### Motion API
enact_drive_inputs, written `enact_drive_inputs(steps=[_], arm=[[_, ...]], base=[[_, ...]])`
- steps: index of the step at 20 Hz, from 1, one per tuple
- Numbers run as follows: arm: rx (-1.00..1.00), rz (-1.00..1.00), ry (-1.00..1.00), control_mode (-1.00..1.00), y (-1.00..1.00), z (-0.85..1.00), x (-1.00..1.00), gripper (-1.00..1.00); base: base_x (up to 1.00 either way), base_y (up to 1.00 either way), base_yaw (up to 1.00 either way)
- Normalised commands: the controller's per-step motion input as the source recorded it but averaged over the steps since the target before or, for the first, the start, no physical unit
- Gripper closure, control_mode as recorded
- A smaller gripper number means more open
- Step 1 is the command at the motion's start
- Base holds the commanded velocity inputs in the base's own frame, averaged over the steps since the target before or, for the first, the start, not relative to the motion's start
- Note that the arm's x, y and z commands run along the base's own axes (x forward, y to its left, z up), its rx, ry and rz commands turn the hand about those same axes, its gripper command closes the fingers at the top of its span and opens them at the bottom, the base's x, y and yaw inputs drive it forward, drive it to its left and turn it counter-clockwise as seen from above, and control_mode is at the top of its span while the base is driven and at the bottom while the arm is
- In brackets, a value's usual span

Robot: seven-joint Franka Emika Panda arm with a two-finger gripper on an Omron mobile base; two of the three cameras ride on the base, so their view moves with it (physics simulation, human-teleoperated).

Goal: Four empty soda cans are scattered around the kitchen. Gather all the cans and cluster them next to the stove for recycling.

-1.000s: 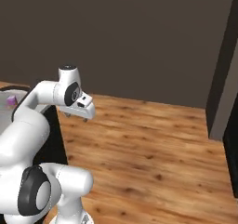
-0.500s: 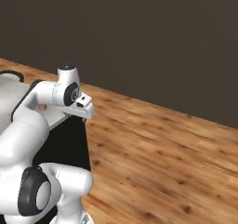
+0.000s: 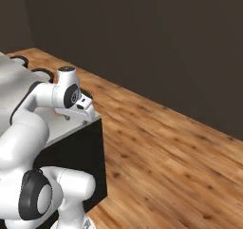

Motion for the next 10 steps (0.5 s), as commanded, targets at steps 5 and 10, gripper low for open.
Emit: enact_drive_inputs(steps=[5,10], arm=[[0.0,0.0,0.0,1.0,0.0,0.0,0.0,-1.0],[0.0,0.0,0.0,1.0,0.0,0.0,0.0,-1.0]], base=[[0.26,-0.35,0.33],[0.25,-0.37,0.3]])
